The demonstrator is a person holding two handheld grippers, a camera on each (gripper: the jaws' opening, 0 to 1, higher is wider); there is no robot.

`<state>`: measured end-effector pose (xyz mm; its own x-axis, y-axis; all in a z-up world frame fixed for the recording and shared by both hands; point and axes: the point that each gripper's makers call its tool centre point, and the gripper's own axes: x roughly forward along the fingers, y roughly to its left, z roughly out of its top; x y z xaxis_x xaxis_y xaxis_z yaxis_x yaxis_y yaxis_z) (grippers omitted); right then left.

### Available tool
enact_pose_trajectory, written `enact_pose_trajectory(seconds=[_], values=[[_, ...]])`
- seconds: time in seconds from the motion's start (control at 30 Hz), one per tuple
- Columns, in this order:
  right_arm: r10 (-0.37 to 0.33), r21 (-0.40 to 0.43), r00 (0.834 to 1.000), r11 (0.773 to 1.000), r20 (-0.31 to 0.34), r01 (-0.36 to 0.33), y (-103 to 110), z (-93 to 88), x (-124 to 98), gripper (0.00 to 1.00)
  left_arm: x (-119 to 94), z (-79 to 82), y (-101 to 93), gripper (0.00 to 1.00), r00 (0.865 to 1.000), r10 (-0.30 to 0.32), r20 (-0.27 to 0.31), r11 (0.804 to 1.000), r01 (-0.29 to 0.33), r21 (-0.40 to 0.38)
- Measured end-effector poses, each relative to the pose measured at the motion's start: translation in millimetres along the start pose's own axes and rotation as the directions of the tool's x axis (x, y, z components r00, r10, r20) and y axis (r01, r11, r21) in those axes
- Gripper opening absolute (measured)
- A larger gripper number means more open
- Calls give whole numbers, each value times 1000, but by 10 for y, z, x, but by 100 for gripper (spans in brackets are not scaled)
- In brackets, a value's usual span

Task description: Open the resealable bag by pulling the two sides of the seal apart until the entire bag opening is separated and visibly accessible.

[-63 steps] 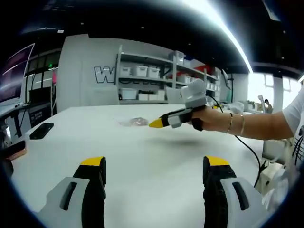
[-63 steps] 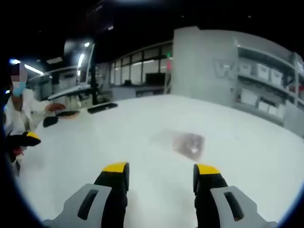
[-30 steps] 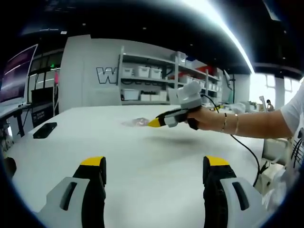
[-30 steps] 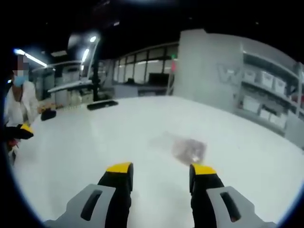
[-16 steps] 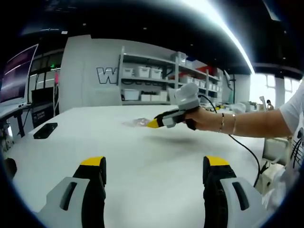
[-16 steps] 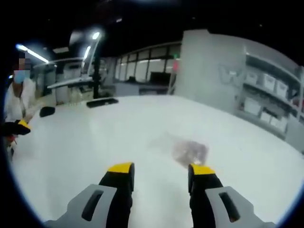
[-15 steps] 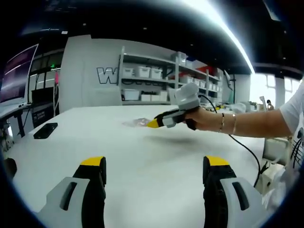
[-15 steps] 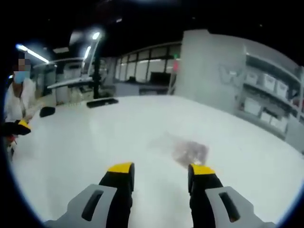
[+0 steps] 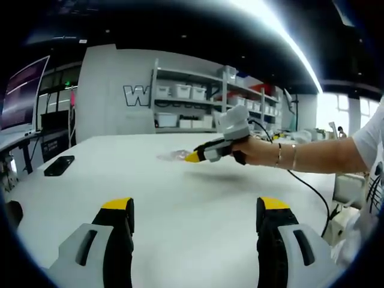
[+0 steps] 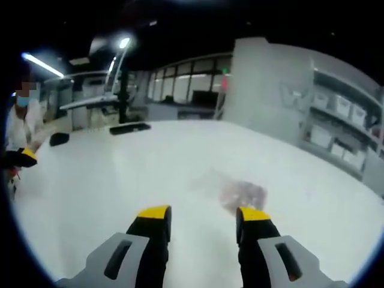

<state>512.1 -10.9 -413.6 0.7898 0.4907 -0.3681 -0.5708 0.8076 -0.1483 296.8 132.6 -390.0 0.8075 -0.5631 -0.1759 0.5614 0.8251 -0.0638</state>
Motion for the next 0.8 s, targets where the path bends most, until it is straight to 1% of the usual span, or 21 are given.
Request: enact_pose_trajectory(seconds=[0.23, 0.5, 0.8], values=[[1, -4, 1000, 1000, -6, -1, -15, 1, 50, 41, 17, -12, -20, 83, 1000, -8, -1, 1000, 8, -1], [8, -10, 1000, 1000, -10, -8, -4, -3, 115, 40, 7, -21, 30, 83, 1000, 0, 2, 1000, 0, -9], [8, -21, 1000, 1000, -7, -8, -5, 23, 144, 39, -17, -38, 44, 83, 1000, 2, 5, 1000, -2, -14]])
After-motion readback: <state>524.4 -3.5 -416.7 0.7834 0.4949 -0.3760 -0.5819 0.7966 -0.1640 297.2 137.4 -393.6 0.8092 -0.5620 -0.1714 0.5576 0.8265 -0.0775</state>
